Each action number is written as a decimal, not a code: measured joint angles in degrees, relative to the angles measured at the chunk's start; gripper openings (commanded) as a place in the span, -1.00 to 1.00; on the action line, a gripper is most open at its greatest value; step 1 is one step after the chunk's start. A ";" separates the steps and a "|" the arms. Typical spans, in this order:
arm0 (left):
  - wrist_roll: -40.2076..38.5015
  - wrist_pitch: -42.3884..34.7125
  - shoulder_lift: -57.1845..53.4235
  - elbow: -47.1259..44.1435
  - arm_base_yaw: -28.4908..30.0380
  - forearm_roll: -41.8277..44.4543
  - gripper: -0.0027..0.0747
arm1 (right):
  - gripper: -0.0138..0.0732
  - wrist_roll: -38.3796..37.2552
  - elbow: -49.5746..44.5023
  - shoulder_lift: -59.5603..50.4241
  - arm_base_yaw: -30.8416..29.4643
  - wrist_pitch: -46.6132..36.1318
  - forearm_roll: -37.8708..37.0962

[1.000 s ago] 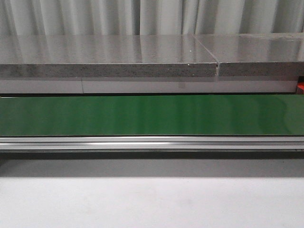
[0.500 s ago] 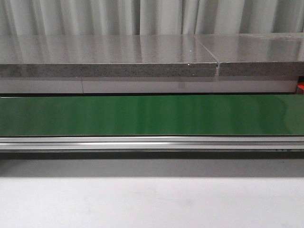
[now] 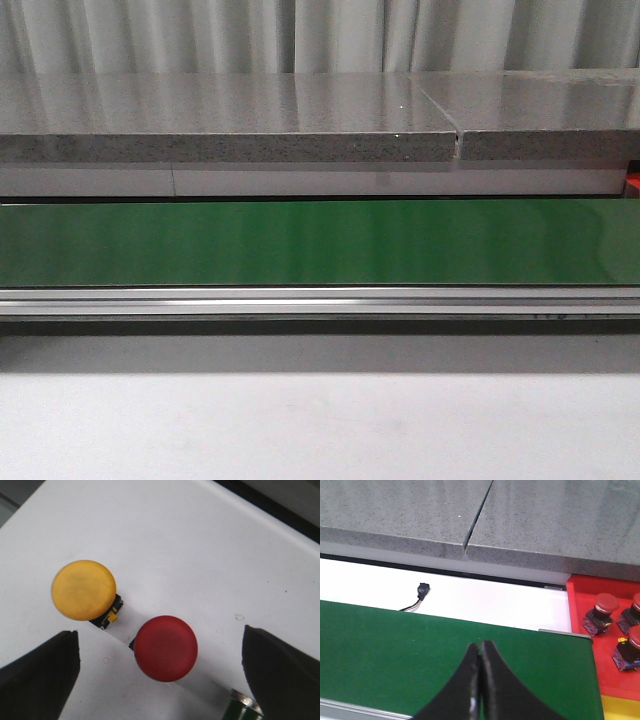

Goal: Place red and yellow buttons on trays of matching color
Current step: 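Move the left gripper down onto another red button and grasp it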

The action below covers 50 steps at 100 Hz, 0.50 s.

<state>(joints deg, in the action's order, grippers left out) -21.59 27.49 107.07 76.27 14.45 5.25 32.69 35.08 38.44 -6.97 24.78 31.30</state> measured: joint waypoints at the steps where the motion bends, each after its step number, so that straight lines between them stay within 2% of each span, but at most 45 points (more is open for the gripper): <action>1: 0.00 -0.10 0.11 0.00 0.00 -0.12 0.72 | -0.84 0.00 0.00 0.00 0.00 0.00 0.00; 38: -0.04 -1.74 4.94 0.58 0.00 -0.94 0.72 | -0.84 0.00 0.00 0.00 0.00 0.00 0.00; 45: -0.04 -1.74 5.07 0.74 0.00 -1.06 0.65 | -0.84 0.00 0.00 0.00 0.00 0.00 0.00; 50: -0.04 -1.74 5.07 0.83 0.00 -1.06 0.52 | -0.84 0.00 0.00 0.00 0.00 0.00 0.00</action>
<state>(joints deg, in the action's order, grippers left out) -21.63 25.75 112.14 77.10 14.45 4.19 32.69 35.08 38.44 -6.97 24.78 31.30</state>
